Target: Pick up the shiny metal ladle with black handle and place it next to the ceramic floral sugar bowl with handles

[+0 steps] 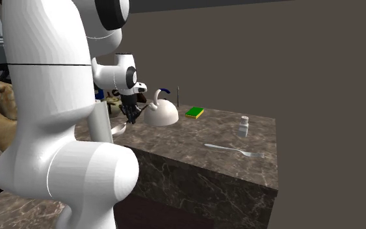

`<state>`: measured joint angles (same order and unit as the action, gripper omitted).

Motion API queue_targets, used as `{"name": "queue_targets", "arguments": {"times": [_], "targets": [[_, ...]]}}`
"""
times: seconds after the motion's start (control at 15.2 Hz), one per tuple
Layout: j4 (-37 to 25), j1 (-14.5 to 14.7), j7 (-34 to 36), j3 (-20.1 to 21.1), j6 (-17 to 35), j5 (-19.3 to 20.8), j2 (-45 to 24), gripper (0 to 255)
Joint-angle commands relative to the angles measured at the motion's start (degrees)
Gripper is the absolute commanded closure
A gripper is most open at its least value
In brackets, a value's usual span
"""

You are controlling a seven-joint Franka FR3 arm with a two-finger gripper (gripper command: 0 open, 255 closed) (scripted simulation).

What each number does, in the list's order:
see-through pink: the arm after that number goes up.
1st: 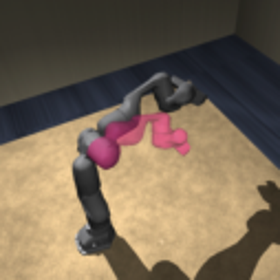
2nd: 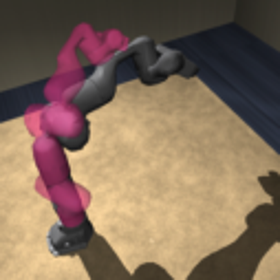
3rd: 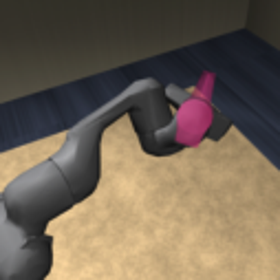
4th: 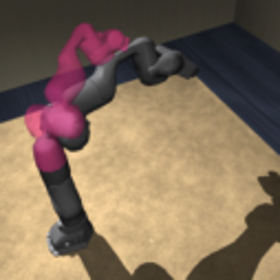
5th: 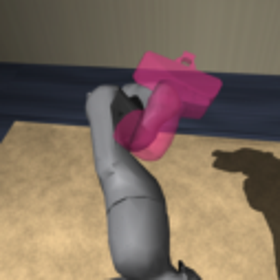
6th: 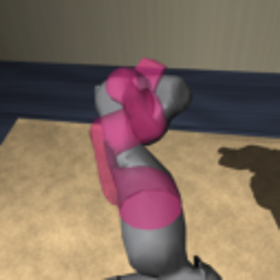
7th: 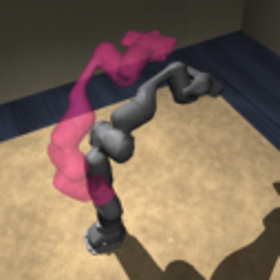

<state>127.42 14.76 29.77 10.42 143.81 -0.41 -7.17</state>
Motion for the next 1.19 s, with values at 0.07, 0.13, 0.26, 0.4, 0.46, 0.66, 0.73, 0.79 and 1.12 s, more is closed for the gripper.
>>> {"name": "queue_targets", "arguments": {"times": [0.07, 0.13, 0.26, 0.4, 0.46, 0.66, 0.73, 0.79, 1.12], "targets": [[0.2, -0.2, 0.1, -0.3, -0.4, 0.1, -0.5, 0], [0.1, -0.2, 0.3, -0.3, -0.2, 0.2, -0.8, 0], [0.1, -0.1, 0.3, -0.2, -0.2, 0.2, -0.7, 0], [0.4, -0.2, 0.2, -0.2, -0.3, 0.1, -0.4, 0], [0.2, -0.3, -0.1, -0.2, -2.0, -0.3, 1.1, 0], [-0.7, -0.5, -0.8, -0.1, -6.9, -1.3, 5.1, 0], [-0.7, -0.5, -0.8, -0.1, -6.9, -1.3, 5.1, 0], [-0.7, -0.5, -0.8, -0.1, -6.9, -1.3, 5.2, 0], [-0.7, -0.5, -0.8, -0.1, -6.9, -1.3, 5.1, 0]]}}
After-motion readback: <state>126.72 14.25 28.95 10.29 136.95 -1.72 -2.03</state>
